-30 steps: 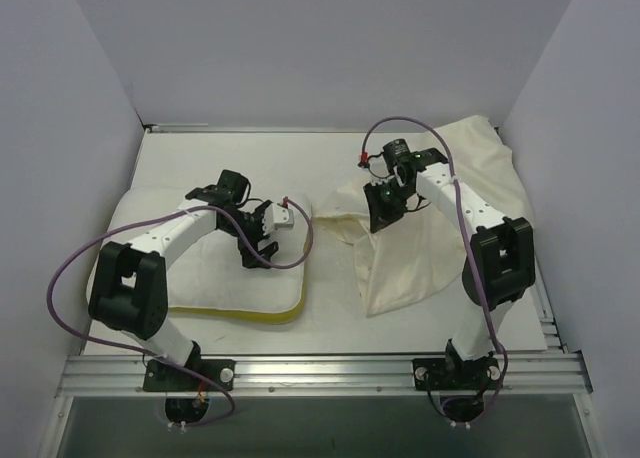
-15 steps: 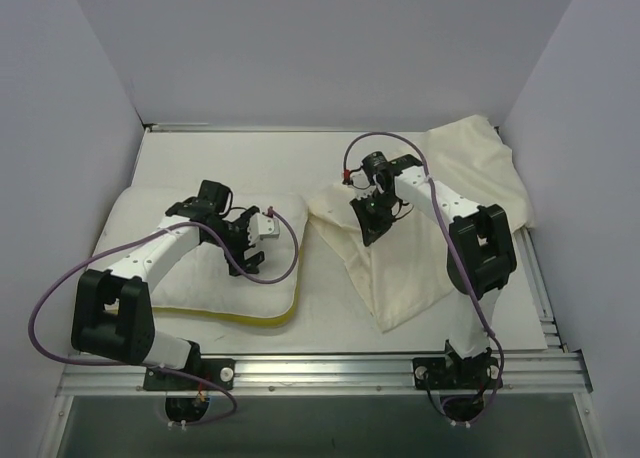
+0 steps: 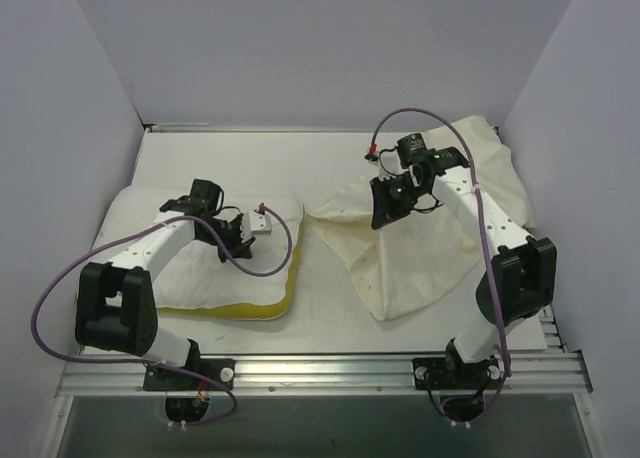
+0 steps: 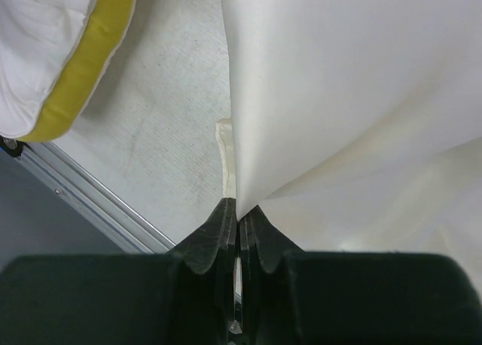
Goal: Put the pillow into the pillowcase
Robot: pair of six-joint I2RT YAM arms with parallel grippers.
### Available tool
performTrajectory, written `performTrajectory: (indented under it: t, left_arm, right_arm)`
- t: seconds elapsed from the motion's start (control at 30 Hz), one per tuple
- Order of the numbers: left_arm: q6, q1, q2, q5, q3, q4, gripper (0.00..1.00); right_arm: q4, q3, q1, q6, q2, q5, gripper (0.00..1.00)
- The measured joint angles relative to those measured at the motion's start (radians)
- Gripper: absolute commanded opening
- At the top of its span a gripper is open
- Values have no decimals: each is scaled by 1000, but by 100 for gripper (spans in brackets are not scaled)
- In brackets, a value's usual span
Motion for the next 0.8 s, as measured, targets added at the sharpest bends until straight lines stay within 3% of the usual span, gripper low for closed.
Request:
performTrajectory:
  t: [0.17,0.27,0.5,0.8]
  left_arm:
    - [26,74,-52,47,46,-123,0]
    - [37,54,-150,50,56,-202,0]
    - [-5,-136,-341,64,61,-342,0]
    - [-187,-339,-315,55,36,-285,0]
  right_arm:
    - [-9,0,-20,0,3,-11,0]
    - [-10,3,-16,3,38,-38,0]
    - [-14,68,-15,11,72,-86,0]
    - [-11,67,-16,14,-2,-126,0]
